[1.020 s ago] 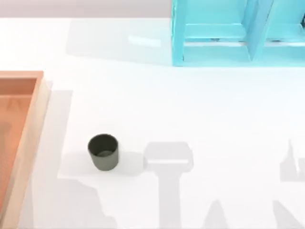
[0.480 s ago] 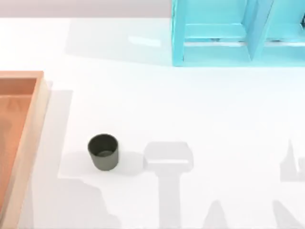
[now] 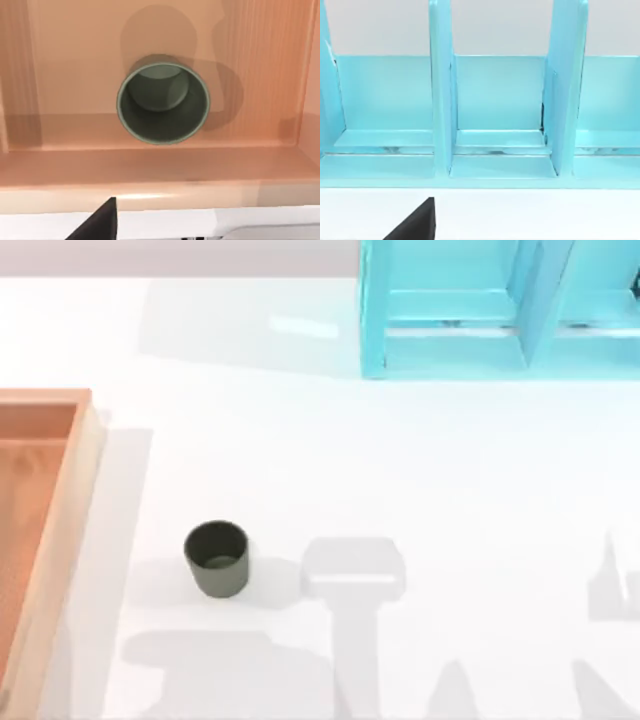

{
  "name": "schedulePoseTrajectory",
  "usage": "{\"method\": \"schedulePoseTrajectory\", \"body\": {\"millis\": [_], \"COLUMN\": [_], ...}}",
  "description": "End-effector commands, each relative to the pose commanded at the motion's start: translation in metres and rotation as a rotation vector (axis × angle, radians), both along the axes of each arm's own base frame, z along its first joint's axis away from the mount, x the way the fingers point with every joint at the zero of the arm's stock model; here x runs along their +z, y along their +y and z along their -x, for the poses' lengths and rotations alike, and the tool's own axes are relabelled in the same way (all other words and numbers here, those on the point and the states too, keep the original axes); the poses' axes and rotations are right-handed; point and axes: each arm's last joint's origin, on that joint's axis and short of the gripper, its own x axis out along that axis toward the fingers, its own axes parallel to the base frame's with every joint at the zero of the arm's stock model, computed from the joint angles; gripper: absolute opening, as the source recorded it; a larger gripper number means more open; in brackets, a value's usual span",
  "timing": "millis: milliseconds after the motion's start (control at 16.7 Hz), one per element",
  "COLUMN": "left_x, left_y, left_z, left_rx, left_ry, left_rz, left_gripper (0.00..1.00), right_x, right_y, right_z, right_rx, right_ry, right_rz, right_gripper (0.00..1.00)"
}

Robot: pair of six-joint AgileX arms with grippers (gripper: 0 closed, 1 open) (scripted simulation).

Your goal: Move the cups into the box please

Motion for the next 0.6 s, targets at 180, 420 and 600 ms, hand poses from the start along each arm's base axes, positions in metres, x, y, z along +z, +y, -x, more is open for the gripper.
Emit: {"method": "schedulePoseTrajectory", "body": {"millis": [180, 420, 600], "left_x": [0.009, 0.008, 0.004], "left_y": [-0.001, -0.001, -0.011], "left_z": [0.002, 0.002, -0.016], "left_rx": [0.0, 0.003, 0.003], "left_ry": [-0.003, -0.002, 0.023], "left_rz": [-0.003, -0.003, -0.002], "left_gripper": [1.0, 1.0, 1.0], "right_x": [0.0, 0.0, 0.0], "right_y": [0.0, 0.0, 0.0], "right_z": [0.0, 0.0, 0.0], "right_rx": [0.0, 0.0, 0.0], "right_ry": [0.0, 0.0, 0.0], "right_rz": [0.0, 0.0, 0.0], "right_gripper": [1.0, 1.0, 1.0]}}
